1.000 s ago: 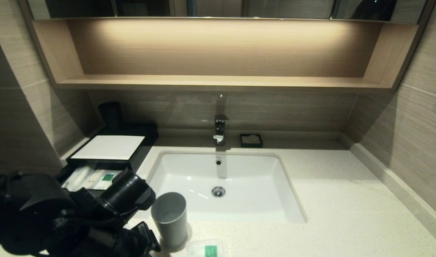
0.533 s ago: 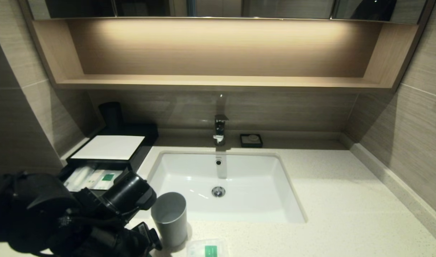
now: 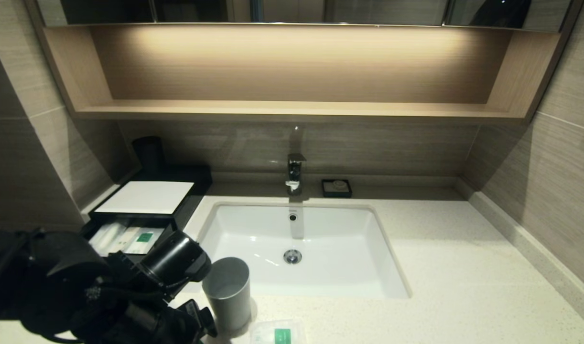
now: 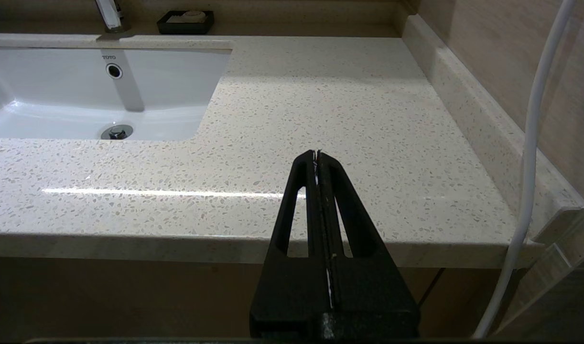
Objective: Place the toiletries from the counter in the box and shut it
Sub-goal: Pick up the bathroom toiletry
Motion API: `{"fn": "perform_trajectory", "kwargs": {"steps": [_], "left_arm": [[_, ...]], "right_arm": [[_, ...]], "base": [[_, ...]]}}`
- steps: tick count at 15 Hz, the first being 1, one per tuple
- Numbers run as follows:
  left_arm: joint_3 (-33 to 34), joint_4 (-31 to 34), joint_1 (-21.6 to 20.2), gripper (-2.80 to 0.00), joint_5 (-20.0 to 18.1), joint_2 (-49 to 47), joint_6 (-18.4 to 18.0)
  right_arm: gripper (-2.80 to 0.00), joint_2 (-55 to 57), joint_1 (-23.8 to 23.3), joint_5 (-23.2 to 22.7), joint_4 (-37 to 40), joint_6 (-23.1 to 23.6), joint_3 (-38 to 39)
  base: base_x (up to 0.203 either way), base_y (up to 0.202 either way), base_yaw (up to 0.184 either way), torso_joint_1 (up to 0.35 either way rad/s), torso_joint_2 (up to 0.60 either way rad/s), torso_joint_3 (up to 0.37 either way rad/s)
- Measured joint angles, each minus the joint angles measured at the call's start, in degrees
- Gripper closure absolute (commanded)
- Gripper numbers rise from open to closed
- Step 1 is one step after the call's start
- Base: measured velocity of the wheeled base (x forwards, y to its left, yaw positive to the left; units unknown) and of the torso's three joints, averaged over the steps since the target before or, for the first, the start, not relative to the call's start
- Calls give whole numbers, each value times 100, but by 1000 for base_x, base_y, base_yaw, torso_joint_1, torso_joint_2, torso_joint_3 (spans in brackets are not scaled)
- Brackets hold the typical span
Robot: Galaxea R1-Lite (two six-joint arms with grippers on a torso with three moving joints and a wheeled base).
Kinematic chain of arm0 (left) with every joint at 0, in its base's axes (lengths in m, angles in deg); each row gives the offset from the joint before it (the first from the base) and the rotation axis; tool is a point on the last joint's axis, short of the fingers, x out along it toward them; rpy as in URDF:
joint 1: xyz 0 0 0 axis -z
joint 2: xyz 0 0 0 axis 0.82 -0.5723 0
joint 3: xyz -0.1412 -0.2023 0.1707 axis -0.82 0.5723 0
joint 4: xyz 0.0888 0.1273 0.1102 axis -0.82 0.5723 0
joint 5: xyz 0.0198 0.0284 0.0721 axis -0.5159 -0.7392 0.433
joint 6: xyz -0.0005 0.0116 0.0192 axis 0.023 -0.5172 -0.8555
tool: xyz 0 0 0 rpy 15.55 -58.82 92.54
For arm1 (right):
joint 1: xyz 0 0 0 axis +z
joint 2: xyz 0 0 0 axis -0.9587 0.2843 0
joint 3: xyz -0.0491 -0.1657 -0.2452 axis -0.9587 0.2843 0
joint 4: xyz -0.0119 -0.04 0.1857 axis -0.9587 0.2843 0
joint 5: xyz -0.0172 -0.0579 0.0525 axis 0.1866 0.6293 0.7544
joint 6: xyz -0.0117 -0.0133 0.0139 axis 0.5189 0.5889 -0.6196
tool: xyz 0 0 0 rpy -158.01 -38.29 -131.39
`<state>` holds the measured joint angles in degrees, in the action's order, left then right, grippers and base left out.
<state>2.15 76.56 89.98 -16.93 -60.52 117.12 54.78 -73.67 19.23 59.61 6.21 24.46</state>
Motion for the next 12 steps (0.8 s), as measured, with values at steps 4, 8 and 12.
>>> {"fn": "perform_trajectory", "kwargs": {"steps": [4, 8, 12], "left_arm": [[21, 5, 0, -280, 3, -10, -2], [38, 5, -20, -280, 11, -16, -73], [44, 57, -68, -280, 11, -22, -151]], "right_arm": [[0, 0, 0, 2, 0, -2, 0], [0, 0, 0, 2, 0, -2, 0], [0, 0, 0, 3, 2, -2, 0]], "base": [[0, 0, 0, 0, 0, 0], [0, 0, 0, 0, 0, 0], [0, 0, 0, 0, 0, 0]]}}
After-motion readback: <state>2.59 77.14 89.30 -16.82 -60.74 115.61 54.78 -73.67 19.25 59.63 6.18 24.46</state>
